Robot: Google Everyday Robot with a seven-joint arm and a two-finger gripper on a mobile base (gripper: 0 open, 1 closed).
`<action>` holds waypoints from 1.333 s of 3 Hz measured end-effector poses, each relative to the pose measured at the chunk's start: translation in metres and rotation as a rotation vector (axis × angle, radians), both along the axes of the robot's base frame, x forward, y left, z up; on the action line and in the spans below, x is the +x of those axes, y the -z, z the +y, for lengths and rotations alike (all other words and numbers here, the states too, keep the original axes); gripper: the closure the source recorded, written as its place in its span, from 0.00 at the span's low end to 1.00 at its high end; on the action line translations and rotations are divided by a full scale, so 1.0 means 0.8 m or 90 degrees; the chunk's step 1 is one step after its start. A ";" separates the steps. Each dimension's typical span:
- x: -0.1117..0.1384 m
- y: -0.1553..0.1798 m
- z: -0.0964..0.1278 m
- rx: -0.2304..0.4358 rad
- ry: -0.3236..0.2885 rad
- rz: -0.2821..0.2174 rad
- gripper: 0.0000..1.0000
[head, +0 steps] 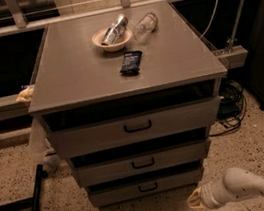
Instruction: Open bottom drawer
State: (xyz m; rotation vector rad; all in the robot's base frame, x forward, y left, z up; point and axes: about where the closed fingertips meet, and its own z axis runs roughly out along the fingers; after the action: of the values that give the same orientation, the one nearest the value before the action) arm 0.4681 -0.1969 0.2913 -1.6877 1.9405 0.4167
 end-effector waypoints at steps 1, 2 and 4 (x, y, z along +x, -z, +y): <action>0.021 0.026 0.002 -0.001 -0.008 -0.041 0.58; 0.045 0.046 0.003 0.005 -0.015 -0.066 0.35; 0.090 0.071 0.009 0.009 -0.029 -0.090 0.00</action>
Offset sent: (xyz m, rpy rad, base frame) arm 0.0659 -0.0034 -0.0543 0.0158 -0.1610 0.0272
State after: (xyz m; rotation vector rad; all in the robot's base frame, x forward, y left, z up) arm 0.5402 -0.1893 0.2345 -1.7073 1.7967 0.3192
